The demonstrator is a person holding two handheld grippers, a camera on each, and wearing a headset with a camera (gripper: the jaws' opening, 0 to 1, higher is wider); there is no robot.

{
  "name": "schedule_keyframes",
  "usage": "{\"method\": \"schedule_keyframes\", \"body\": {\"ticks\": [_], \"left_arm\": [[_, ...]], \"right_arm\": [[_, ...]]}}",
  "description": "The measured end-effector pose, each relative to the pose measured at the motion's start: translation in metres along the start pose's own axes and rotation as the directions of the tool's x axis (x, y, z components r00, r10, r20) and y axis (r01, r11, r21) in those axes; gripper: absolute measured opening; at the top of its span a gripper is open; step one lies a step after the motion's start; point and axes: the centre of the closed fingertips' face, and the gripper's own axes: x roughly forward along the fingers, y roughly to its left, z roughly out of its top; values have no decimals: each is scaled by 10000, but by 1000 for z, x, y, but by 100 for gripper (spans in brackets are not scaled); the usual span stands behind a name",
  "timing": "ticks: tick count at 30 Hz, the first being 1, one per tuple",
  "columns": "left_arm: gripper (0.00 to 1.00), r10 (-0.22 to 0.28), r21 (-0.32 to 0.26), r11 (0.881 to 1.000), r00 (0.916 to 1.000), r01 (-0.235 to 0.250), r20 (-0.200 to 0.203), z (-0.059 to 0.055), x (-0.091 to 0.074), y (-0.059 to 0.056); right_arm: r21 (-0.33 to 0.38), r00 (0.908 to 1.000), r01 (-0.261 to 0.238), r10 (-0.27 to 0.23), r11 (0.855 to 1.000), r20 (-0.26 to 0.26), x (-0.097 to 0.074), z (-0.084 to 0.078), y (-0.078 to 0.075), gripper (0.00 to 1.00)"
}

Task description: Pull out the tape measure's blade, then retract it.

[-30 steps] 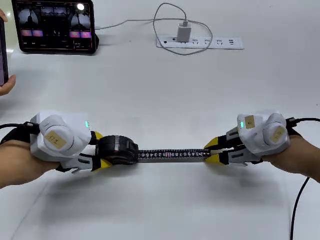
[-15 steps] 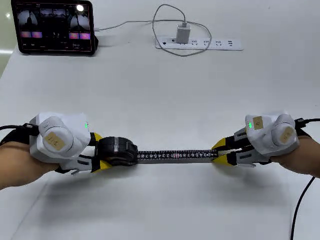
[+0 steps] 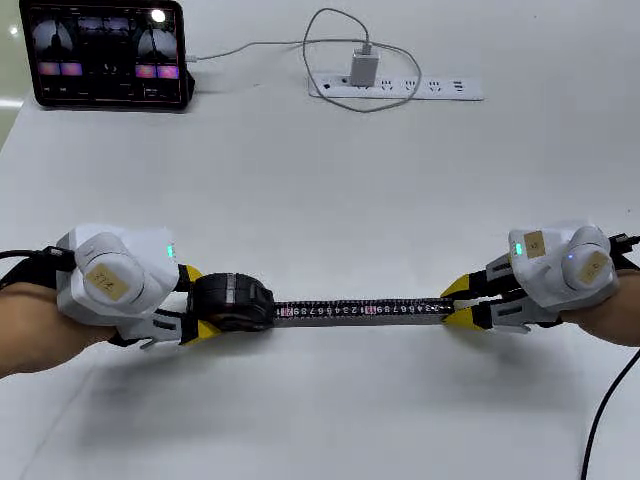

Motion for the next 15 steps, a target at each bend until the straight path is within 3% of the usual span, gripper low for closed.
{"method": "schedule_keyframes", "body": {"ticks": [15], "left_arm": [[26, 6, 7, 10000, 10000, -6, -20, 0, 0, 0]], "right_arm": [[-53, 9994, 36, -38, 10000, -352, -12, -15, -4, 9]]}}
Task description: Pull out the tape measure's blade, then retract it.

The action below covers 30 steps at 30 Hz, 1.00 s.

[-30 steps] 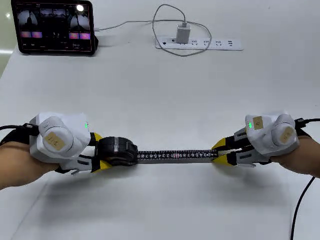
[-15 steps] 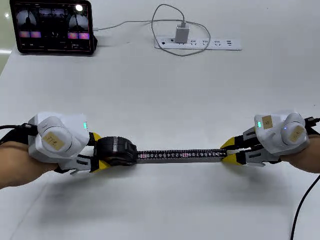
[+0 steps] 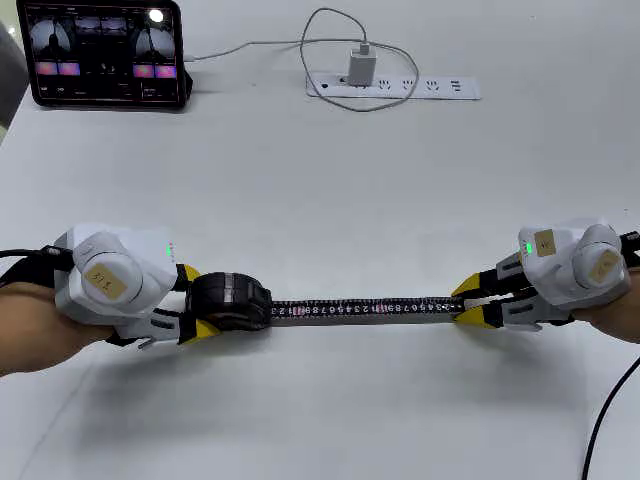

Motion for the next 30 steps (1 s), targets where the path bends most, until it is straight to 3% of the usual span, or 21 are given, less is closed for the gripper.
{"method": "schedule_keyframes", "body": {"ticks": [6, 18, 30], "left_arm": [[26, 17, -1, 10000, 10000, -17, -9, 0, 0, 0], [27, 201, 351, 9992, 9998, -201, -2, 2, 1, -1], [28, 224, 98, 9997, 9997, -225, 18, 3, 2, 0]], "right_arm": [[118, 9999, 24, -23, 9999, -109, -6, -9, 1, 9], [343, 9996, 125, -115, 9993, -268, -5, -7, 1, 11], [498, 9992, 173, -155, 9986, -359, -4, -7, 1, 12]]}}
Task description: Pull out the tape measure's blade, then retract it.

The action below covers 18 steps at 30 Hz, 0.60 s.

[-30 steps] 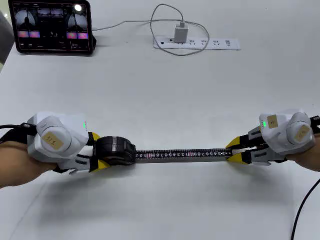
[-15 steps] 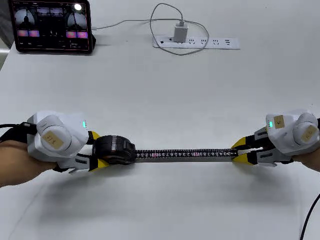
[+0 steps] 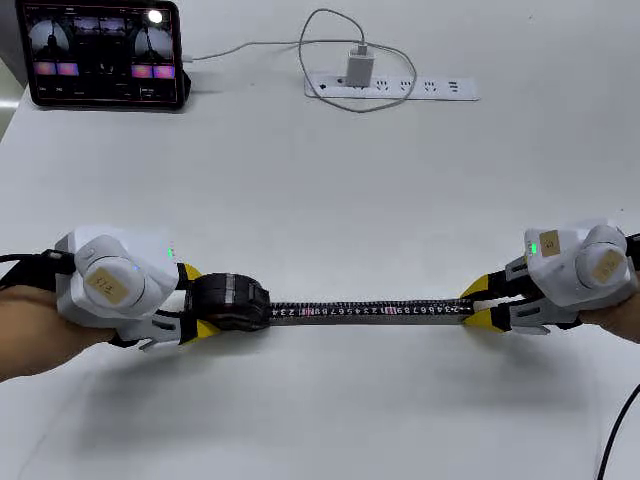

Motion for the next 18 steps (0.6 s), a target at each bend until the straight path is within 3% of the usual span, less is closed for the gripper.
{"method": "schedule_keyframes", "body": {"ticks": [18], "left_arm": [[34, -145, -223, 9996, 9999, 144, -26, -1, -3, -3]], "right_arm": [[307, 10000, 26, -27, 9995, 34, -1, 4, -1, 18]]}}
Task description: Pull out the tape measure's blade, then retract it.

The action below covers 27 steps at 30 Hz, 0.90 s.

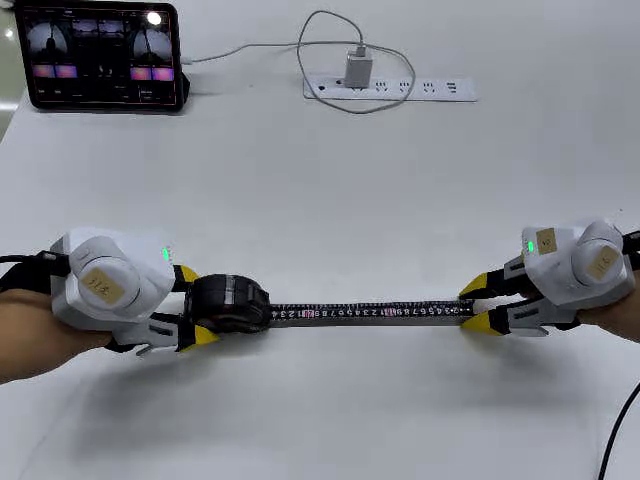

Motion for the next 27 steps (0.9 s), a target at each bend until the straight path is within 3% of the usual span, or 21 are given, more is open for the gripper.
{"method": "schedule_keyframes", "body": {"ticks": [5, 12, 16, 27], "left_arm": [[40, -3, -233, 9997, 9999, 6, 156, 2, -5, 0], [49, 245, -715, 9972, 9987, -213, 445, 3, -12, 1], [55, 295, -1390, 9901, 9960, -176, 840, 7, -19, -2], [59, 875, -1957, 9786, 9891, -632, 1183, 13, -36, -4]], "right_arm": [[736, 9985, 121, -159, 9972, 515, -8, 10, -1, 24], [1261, 9971, 253, -342, 9917, 686, -11, 15, 5, 36], [1624, 9950, 397, -539, 9859, 839, -13, 20, 10, 41], [2233, 9881, 640, -931, 9727, 1227, -17, 32, 23, 48]]}}
